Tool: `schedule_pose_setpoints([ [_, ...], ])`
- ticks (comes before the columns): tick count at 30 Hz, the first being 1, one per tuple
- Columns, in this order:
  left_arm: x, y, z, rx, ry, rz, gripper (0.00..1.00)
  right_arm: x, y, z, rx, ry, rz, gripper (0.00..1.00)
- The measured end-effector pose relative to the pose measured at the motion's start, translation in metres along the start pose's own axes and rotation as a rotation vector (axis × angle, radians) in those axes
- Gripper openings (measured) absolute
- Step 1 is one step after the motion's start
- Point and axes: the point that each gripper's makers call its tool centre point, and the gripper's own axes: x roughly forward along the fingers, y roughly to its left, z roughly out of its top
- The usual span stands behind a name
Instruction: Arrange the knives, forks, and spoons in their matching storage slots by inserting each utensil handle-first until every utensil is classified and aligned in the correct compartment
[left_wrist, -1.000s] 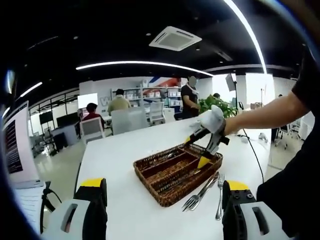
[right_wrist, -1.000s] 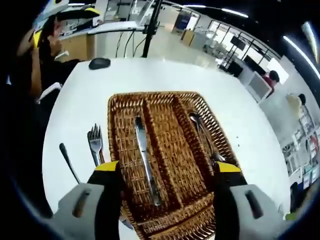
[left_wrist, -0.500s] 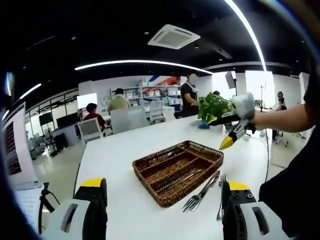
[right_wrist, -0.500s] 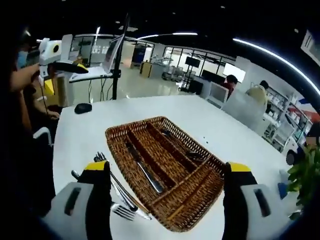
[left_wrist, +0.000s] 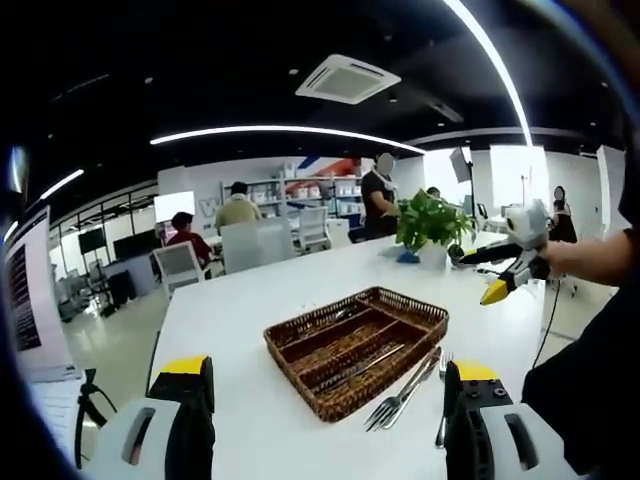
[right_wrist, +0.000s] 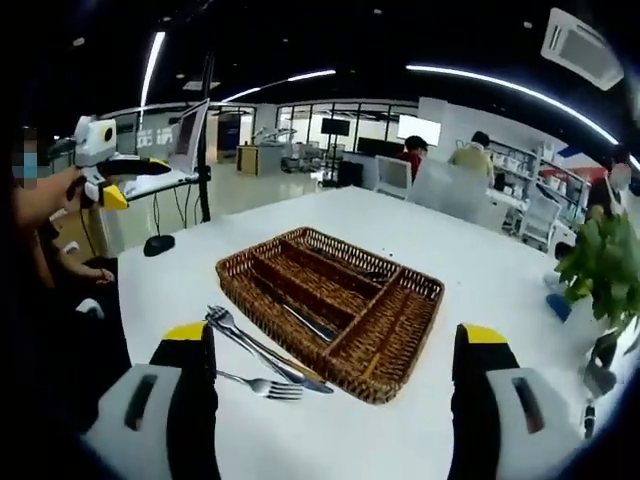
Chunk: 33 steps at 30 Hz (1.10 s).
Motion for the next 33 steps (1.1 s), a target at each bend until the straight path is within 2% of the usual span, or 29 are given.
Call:
schedule_pose_setpoints([
  [7, 0.002, 0.001, -0.002, 0.003, 0.002, 0.000, 1.00, -0.023, -0.007, -0.011, 0.023, 0.000, -0.030, 0.99],
  [12, 0.002, -0.003, 0.001, 0.006, -0.005, -0.004, 1.00, -0.031, -0.014, -0.014, 0.025, 0.002, -0.046, 0.99],
  [22, 0.000, -0.004, 0.002, 0.016, -0.001, -0.007, 1.00, -0.035, -0.020, -0.008, 0.022, -0.011, -0.064, 0.99],
  [33, -0.001, -0.004, 0.003, 0.029, 0.000, -0.008, 1.00, -0.034, -0.015, -0.005, 0.012, -0.015, -0.057, 0.99],
])
